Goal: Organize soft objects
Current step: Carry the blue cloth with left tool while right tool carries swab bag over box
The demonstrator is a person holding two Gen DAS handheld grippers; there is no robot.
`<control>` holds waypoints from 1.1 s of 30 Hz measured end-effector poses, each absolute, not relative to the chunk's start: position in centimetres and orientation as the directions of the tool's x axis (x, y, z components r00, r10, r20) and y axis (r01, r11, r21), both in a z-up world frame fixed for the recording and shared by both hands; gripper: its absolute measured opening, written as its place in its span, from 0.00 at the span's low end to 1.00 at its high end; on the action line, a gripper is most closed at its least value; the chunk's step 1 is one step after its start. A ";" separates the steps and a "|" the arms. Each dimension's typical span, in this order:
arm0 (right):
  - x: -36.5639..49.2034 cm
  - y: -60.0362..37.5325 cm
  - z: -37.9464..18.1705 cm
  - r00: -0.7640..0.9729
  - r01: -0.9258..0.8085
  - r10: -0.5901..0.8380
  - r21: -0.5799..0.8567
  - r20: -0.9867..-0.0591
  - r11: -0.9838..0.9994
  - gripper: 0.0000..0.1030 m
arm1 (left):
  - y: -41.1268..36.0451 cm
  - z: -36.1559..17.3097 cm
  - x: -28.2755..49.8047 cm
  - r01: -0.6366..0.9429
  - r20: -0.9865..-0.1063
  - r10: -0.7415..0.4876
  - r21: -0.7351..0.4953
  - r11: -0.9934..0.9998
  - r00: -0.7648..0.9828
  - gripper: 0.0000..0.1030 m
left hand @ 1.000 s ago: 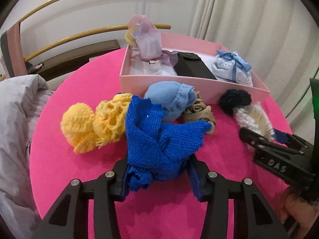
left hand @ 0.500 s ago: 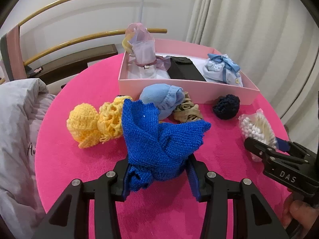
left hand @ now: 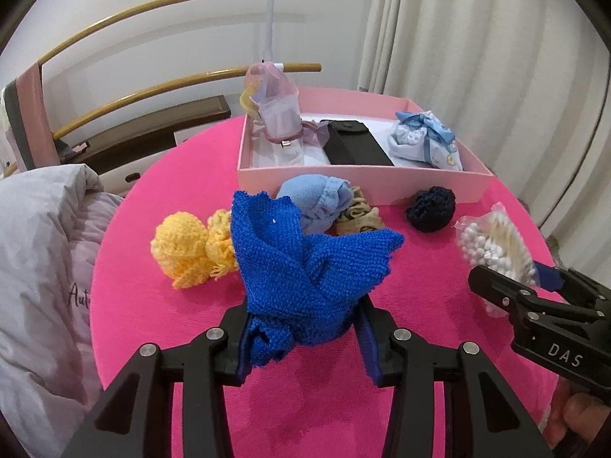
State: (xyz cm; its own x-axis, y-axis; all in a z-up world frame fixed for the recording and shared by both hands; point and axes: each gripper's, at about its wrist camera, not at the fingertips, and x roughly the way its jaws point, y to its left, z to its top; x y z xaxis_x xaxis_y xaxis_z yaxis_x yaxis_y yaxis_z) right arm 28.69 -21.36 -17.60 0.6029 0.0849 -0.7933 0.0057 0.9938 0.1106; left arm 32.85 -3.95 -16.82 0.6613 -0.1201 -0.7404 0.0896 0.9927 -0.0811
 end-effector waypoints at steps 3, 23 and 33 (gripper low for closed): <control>28.4 -21.3 -17.1 0.611 0.005 0.087 0.113 -0.787 0.994 0.66 | -3.9 -16.1 32.5 0.088 -0.734 -0.111 -0.071 0.994 0.670 0.40; 31.4 -22.9 -9.4 0.719 -0.031 0.113 0.131 -0.686 0.991 0.66 | -2.4 -7.8 34.3 0.107 -0.620 -0.112 -0.046 0.993 0.776 0.40; 36.8 -23.1 -5.7 0.758 -0.048 0.121 0.130 -0.640 0.990 0.66 | -2.8 -3.5 39.8 0.111 -0.570 -0.111 -0.034 0.993 0.814 0.40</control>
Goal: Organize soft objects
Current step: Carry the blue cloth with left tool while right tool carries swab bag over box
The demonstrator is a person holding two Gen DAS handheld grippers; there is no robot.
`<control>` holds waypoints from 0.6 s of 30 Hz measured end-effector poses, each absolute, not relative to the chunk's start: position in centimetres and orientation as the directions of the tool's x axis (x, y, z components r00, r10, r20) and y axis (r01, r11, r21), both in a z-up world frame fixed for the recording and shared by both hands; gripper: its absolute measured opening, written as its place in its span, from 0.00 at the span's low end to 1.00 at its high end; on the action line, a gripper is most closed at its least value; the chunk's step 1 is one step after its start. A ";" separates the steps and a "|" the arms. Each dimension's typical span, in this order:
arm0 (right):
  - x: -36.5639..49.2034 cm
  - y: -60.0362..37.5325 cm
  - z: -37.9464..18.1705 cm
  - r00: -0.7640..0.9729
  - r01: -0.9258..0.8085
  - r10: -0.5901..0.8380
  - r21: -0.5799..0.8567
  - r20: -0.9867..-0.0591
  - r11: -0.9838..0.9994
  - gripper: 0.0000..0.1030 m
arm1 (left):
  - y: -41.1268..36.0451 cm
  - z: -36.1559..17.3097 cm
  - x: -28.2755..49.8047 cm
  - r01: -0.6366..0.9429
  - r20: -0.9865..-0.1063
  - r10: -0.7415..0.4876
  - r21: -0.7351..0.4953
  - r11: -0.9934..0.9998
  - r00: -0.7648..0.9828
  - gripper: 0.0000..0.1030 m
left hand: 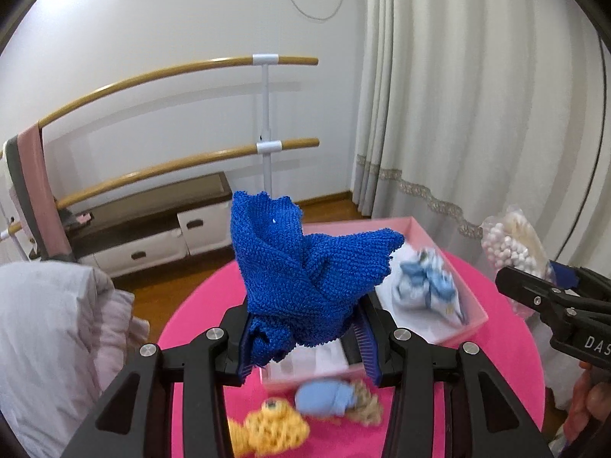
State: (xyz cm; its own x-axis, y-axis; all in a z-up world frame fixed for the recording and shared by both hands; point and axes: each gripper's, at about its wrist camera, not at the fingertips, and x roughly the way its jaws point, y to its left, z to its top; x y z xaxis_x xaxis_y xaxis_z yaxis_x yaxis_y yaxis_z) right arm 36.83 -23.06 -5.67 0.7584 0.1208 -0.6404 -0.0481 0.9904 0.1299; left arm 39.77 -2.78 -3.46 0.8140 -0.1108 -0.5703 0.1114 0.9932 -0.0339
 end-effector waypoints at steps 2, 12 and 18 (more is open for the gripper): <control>38.1 -23.1 -5.2 0.762 -0.052 0.125 0.131 -0.635 0.990 0.66 | -3.2 -2.9 41.1 0.112 -0.563 -0.110 -0.032 0.993 0.819 0.40; 44.1 -24.3 -4.7 0.753 -0.037 0.116 0.133 -0.648 0.990 0.66 | -4.8 -1.9 49.1 0.107 -0.565 -0.105 -0.029 0.994 0.819 0.40; 47.2 -25.1 -5.3 0.732 -0.031 0.114 0.134 -0.672 0.990 0.66 | -5.7 -2.6 54.0 0.118 -0.583 -0.115 -0.033 0.993 0.804 0.40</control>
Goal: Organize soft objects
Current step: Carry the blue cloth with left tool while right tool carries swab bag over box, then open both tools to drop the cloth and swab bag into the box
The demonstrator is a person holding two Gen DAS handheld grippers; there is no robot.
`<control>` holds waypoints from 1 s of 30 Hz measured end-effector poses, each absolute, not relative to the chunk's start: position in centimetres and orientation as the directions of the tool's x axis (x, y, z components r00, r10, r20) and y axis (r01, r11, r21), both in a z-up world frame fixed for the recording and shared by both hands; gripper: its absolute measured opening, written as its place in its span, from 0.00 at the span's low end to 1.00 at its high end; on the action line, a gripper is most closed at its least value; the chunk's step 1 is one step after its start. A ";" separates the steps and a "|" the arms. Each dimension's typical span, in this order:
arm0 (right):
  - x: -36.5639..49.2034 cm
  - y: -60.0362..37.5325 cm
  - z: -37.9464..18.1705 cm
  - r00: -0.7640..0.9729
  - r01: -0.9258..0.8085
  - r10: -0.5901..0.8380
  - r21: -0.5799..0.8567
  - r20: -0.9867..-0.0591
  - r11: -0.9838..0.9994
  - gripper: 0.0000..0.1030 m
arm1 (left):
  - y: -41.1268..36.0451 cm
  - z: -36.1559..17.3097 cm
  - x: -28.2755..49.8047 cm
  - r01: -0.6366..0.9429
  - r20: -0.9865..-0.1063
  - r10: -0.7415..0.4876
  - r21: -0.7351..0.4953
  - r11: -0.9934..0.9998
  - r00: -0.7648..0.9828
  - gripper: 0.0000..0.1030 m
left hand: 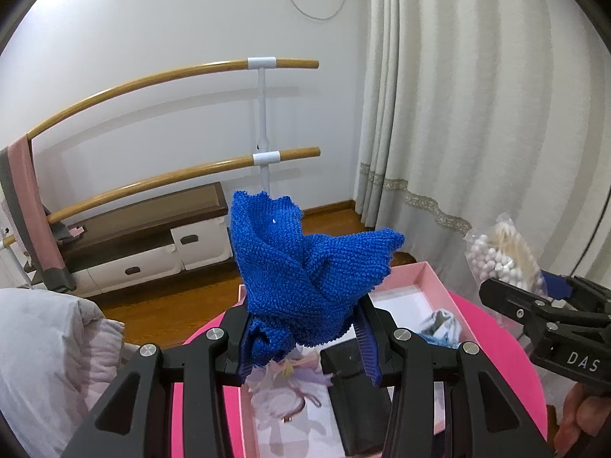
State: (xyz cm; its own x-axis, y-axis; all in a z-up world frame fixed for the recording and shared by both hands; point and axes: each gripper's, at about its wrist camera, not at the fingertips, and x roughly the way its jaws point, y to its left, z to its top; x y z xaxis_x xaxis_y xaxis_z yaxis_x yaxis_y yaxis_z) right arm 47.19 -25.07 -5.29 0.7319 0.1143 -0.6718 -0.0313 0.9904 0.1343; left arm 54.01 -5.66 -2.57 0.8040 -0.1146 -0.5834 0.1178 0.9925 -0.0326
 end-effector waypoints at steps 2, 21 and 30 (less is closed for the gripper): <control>47.9 -25.2 -5.7 0.723 -0.034 0.116 0.133 -0.681 0.991 0.66 | -5.7 -2.8 56.0 0.117 -0.592 -0.118 -0.040 0.992 0.797 0.40; 56.8 -27.7 -12.0 0.585 0.015 0.116 0.153 -0.803 0.988 0.66 | -7.2 -7.5 76.0 0.121 -0.736 -0.155 -0.100 0.988 0.659 0.40; 58.2 -28.2 -14.3 0.542 0.033 0.132 0.178 -0.830 0.983 0.66 | -8.7 -8.6 80.9 0.130 -0.763 -0.145 -0.081 0.988 0.630 0.45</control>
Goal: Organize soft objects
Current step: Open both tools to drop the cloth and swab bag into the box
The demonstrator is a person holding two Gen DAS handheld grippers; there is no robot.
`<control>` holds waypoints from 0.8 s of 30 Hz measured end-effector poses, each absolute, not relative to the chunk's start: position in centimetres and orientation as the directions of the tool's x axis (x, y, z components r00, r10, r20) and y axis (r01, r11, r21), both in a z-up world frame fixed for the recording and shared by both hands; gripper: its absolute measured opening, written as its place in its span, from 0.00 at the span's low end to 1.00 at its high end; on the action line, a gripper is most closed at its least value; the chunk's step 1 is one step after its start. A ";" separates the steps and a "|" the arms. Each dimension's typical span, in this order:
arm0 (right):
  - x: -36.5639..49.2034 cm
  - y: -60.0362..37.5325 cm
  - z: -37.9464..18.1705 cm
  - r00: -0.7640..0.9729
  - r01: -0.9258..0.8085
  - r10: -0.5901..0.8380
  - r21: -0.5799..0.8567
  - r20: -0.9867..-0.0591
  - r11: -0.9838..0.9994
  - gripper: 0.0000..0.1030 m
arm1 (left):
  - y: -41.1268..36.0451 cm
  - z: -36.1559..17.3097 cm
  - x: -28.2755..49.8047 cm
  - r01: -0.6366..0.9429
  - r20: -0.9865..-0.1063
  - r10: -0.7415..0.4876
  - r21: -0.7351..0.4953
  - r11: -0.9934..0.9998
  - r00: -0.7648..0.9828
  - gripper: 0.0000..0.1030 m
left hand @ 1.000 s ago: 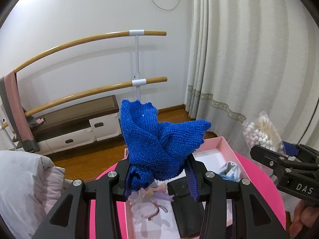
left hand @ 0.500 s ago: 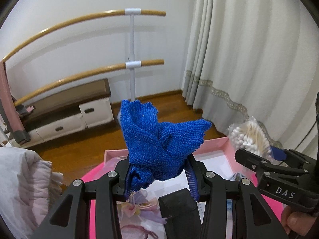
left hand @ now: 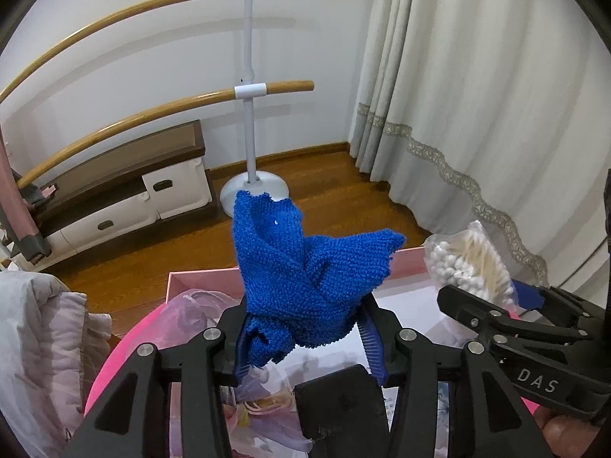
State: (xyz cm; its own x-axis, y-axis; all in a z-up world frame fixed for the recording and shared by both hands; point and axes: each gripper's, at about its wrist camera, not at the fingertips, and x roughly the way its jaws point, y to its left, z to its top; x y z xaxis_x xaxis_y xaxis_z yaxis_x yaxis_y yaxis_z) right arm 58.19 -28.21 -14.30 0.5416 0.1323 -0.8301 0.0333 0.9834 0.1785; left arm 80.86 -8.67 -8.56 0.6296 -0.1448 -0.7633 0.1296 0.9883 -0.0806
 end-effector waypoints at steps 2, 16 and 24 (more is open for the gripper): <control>58.4 -28.2 -14.7 0.534 0.034 0.140 0.186 -0.834 0.982 0.66 | -8.7 -8.8 81.4 0.128 -0.767 -0.146 -0.084 0.988 0.625 0.45; 57.3 -29.7 -14.6 0.561 0.072 0.192 0.278 -0.805 0.958 1.00 | -6.5 -7.1 76.1 0.069 -0.696 -0.124 -0.107 0.992 0.707 0.90; 54.5 -29.1 -12.1 0.618 0.090 0.131 0.235 -0.775 0.968 1.00 | -5.1 -5.2 68.2 0.045 -0.629 -0.087 -0.082 0.996 0.772 1.00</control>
State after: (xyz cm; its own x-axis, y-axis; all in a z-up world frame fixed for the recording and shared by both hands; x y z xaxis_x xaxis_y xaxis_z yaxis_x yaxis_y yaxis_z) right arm 54.51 -29.05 -12.12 0.6185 0.1305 -0.7749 0.0897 0.9679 0.2346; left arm 68.22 -5.05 -5.22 0.7723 -0.0867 -0.6294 0.0447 0.9956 -0.0823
